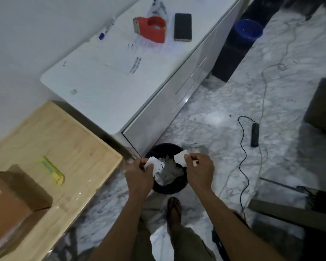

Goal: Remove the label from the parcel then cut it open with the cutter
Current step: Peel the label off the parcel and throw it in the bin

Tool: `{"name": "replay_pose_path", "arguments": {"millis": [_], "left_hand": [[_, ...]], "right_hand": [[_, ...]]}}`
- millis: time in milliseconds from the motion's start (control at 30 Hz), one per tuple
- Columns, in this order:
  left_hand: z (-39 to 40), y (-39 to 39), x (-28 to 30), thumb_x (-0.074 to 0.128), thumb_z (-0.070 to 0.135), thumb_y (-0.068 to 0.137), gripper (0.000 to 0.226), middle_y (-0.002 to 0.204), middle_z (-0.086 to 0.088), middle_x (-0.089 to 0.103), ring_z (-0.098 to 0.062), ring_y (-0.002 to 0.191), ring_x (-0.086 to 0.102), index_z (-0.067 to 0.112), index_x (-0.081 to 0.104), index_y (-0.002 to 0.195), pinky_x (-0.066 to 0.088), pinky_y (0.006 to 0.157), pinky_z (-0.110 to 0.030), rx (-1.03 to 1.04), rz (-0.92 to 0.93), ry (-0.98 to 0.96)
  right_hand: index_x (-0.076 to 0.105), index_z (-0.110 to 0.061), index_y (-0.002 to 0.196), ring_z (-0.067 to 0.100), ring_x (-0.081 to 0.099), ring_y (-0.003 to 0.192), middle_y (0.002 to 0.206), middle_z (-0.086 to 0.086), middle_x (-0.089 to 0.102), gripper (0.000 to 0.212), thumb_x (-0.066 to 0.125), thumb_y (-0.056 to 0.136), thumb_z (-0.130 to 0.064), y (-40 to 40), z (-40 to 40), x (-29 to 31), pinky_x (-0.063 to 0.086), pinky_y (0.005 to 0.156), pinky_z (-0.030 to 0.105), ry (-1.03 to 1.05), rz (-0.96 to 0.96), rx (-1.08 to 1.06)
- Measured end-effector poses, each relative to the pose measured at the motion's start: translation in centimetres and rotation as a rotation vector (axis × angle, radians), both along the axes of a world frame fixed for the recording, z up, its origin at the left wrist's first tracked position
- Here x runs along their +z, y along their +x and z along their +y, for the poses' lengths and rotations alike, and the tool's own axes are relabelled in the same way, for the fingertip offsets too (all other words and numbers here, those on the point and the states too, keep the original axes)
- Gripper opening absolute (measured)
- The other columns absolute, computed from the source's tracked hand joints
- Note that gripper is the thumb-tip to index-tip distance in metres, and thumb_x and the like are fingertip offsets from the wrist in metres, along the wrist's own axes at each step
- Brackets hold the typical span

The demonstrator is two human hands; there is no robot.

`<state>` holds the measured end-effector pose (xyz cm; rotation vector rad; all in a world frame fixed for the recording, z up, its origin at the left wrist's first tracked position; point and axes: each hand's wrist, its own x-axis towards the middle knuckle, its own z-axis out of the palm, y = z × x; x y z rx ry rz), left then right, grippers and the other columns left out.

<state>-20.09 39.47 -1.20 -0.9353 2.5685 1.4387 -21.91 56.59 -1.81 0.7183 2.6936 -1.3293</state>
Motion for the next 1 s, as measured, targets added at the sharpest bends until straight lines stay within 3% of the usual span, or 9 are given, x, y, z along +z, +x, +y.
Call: {"name": "replay_pose_path", "arguments": {"millis": [100, 367, 533, 700, 767, 833, 933, 1000], "left_hand": [[0.8, -0.6, -3.9, 0.068, 0.020, 0.091, 0.015, 0.060, 0.010, 0.054, -0.002, 0.055, 0.049, 0.019, 0.062, 0.077, 0.033, 0.055, -0.023, -0.054, -0.085, -0.029], [1.5, -2.7, -14.0, 0.073, 0.018, 0.090, 0.009, 0.089, 0.002, 0.071, -0.013, 0.086, 0.065, 0.010, 0.073, 0.092, 0.050, 0.082, -0.028, -0.057, -0.123, 0.011], [1.1, -3.7, -16.4, 0.078, 0.016, 0.086, 0.031, 0.101, 0.002, 0.066, -0.016, 0.096, 0.061, 0.009, 0.069, 0.115, 0.046, 0.085, -0.029, -0.078, -0.167, 0.011], [0.6, -3.0, -13.7, 0.078, 0.017, 0.085, 0.032, 0.101, 0.003, 0.069, -0.018, 0.102, 0.065, 0.011, 0.070, 0.116, 0.047, 0.087, -0.027, -0.077, -0.158, 0.047], [0.5, -2.7, -11.5, 0.079, 0.018, 0.085, 0.035, 0.109, -0.004, 0.071, -0.022, 0.107, 0.065, 0.010, 0.069, 0.118, 0.051, 0.094, -0.034, -0.074, -0.160, 0.056], [0.2, -2.4, -9.2, 0.078, 0.020, 0.085, 0.037, 0.115, -0.006, 0.070, -0.019, 0.106, 0.063, 0.011, 0.068, 0.120, 0.049, 0.093, -0.032, -0.072, -0.152, 0.057], [0.0, -2.1, -5.1, 0.077, 0.021, 0.086, 0.038, 0.109, -0.002, 0.068, -0.014, 0.099, 0.060, 0.011, 0.067, 0.121, 0.047, 0.088, -0.029, -0.048, -0.138, 0.067], [0.0, -1.9, -2.2, 0.077, 0.021, 0.085, 0.026, 0.096, 0.000, 0.067, -0.014, 0.087, 0.062, 0.014, 0.068, 0.109, 0.051, 0.084, -0.034, -0.026, -0.091, 0.058]], "right_hand": [[0.068, -0.013, 0.078, 0.030, 0.055, 0.104, 0.103, 0.013, 0.062, 0.023, 0.065, 0.093, -0.030, -0.3, -0.3, -3.9, 0.040, 0.075, 0.030, 0.037, -0.066, -0.018], [0.070, -0.016, 0.101, 0.030, 0.052, 0.115, 0.121, 0.008, 0.055, 0.026, 0.061, 0.094, -0.039, -1.9, -1.5, -15.3, 0.043, 0.075, 0.032, 0.112, -0.204, 0.014], [0.060, -0.017, 0.126, 0.025, 0.046, 0.124, 0.133, 0.006, 0.050, 0.046, 0.066, 0.088, -0.043, -2.2, -2.2, -18.1, 0.046, 0.090, 0.040, 0.084, -0.233, 0.046], [0.057, -0.015, 0.131, 0.027, 0.048, 0.124, 0.136, 0.008, 0.049, 0.049, 0.064, 0.090, -0.042, -1.6, -1.8, -15.7, 0.046, 0.097, 0.041, 0.023, -0.275, 0.092], [0.056, -0.013, 0.132, 0.027, 0.049, 0.124, 0.134, 0.009, 0.051, 0.050, 0.064, 0.090, -0.041, -1.4, -1.7, -13.5, 0.047, 0.098, 0.042, 0.002, -0.289, 0.111], [0.059, -0.011, 0.128, 0.028, 0.053, 0.120, 0.128, 0.011, 0.056, 0.046, 0.066, 0.089, -0.035, -1.5, -1.7, -11.1, 0.047, 0.096, 0.041, -0.018, -0.267, 0.133], [0.057, -0.009, 0.131, 0.028, 0.055, 0.121, 0.129, 0.012, 0.059, 0.050, 0.065, 0.089, -0.034, -1.6, -1.9, -7.2, 0.047, 0.099, 0.040, -0.032, -0.262, 0.169], [0.055, -0.011, 0.135, 0.026, 0.054, 0.123, 0.133, 0.011, 0.058, 0.052, 0.064, 0.090, -0.037, -1.6, -1.9, -4.4, 0.046, 0.101, 0.038, -0.058, -0.245, 0.189]]}}
